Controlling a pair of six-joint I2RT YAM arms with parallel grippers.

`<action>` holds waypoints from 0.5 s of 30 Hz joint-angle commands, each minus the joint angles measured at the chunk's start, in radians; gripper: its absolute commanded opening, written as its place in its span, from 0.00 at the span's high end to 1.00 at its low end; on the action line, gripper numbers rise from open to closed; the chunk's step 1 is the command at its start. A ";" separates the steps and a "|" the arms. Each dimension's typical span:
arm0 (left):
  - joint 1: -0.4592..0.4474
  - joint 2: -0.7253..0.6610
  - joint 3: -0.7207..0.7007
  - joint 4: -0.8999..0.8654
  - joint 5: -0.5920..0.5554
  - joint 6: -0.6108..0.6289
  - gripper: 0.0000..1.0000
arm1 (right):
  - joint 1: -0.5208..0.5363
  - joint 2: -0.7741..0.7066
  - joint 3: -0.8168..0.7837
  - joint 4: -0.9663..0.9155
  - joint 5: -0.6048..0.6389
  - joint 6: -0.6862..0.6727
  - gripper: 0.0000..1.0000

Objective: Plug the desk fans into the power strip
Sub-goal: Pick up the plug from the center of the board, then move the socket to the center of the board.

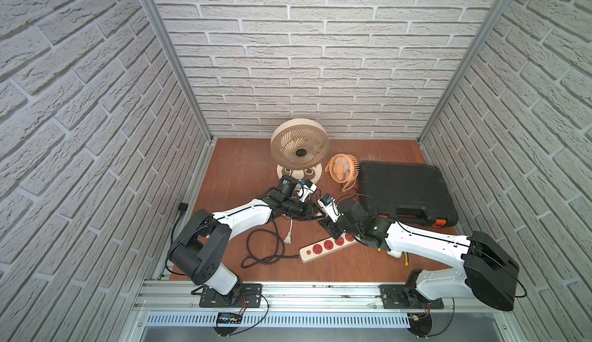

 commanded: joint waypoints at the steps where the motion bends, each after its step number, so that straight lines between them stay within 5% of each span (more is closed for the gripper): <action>1: -0.005 0.012 0.042 0.009 0.034 0.013 0.99 | 0.011 -0.022 -0.019 0.055 0.003 -0.012 0.97; 3: -0.004 0.010 0.046 0.005 0.038 0.013 1.00 | 0.011 -0.023 -0.016 0.048 0.002 -0.002 0.87; 8: 0.008 -0.039 0.054 -0.070 -0.019 0.048 1.00 | 0.009 -0.082 0.016 -0.074 -0.006 0.104 0.31; 15: 0.000 -0.115 0.120 -0.328 -0.268 0.204 1.00 | -0.002 -0.220 -0.011 -0.402 -0.096 0.313 0.13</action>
